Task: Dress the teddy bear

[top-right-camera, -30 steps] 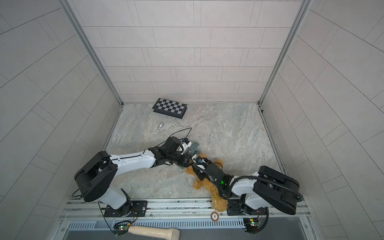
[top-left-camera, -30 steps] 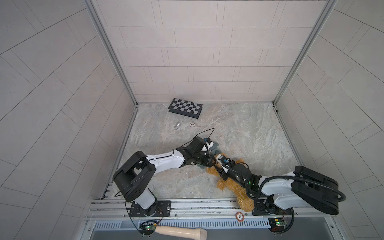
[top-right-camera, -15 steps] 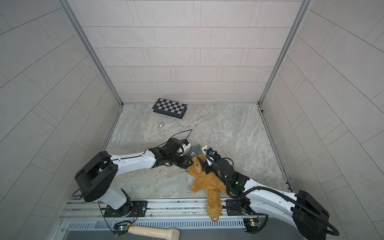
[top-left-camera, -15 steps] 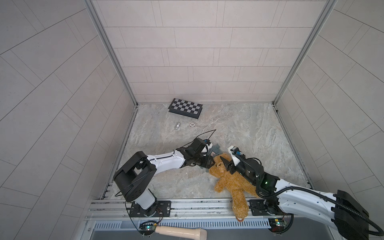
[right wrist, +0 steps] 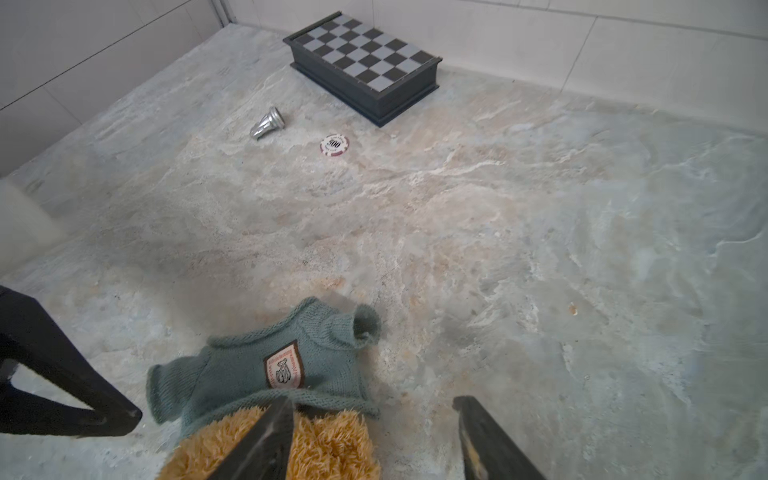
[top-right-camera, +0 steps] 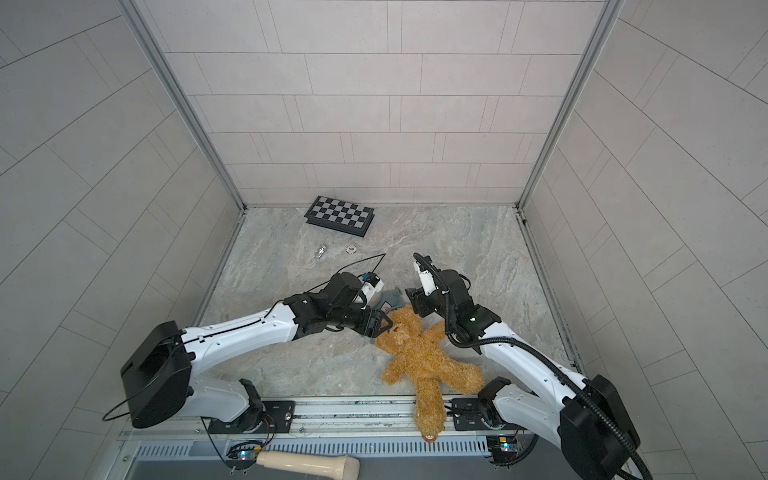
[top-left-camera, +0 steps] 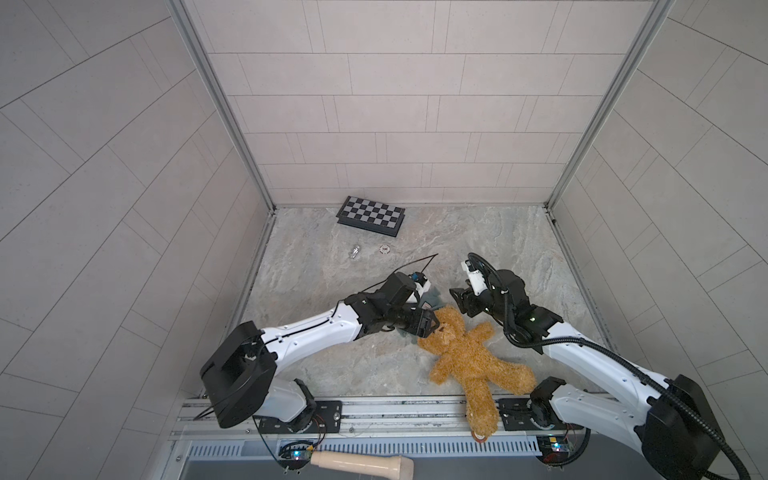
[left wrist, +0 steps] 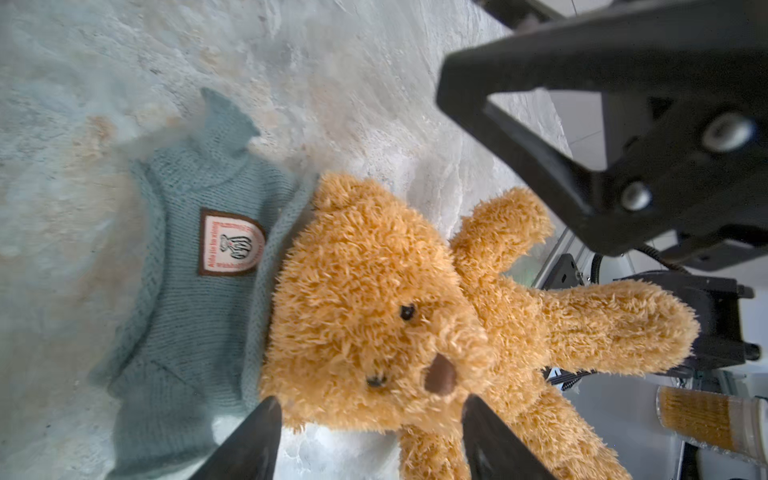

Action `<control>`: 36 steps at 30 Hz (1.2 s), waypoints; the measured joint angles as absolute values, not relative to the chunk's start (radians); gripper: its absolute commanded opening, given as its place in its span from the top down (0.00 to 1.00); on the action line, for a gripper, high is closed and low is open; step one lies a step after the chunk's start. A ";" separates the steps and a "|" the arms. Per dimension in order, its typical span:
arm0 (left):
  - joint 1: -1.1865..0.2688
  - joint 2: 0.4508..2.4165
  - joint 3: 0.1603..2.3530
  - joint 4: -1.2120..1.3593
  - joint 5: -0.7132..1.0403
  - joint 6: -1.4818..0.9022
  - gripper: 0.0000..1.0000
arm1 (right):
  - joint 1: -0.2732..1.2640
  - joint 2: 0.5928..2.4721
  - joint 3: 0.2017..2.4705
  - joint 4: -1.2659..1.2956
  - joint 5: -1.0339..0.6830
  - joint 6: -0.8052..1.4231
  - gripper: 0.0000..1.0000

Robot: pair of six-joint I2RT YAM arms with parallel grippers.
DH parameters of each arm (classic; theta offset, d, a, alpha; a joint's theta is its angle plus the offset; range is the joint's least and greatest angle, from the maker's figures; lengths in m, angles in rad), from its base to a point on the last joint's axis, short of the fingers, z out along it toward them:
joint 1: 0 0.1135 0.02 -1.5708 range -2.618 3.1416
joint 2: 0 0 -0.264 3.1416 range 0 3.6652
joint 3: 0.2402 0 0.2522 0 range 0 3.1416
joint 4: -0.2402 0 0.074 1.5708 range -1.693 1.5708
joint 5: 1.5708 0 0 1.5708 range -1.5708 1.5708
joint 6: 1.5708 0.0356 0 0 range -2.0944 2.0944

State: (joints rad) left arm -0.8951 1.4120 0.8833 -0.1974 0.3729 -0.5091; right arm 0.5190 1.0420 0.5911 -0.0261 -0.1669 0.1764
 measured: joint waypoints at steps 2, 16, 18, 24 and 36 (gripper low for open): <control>-0.904 1.406 0.894 -0.224 0.368 -0.521 0.39 | 0.512 1.017 0.579 -0.055 -0.211 0.192 0.31; -0.799 1.683 1.295 -0.535 0.351 -0.371 0.49 | 0.496 0.765 0.473 -0.232 -0.336 0.287 0.26; -0.802 1.740 1.351 -0.570 0.344 -0.354 0.48 | 0.498 0.721 0.462 -0.263 -0.336 0.304 0.24; -0.815 1.894 1.460 -0.667 0.284 -0.305 0.43 | 0.524 0.641 0.434 -0.320 -0.313 0.367 0.22; -0.845 2.036 1.499 -0.727 0.186 -0.253 0.67 | 0.707 1.031 0.439 -0.117 -0.287 0.373 0.23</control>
State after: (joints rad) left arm -0.8448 2.0361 1.4994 -0.7273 0.1856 -0.2527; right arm 0.7071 1.0313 0.4389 -0.1169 -0.2874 0.3733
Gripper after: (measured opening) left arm 0.385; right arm 0.778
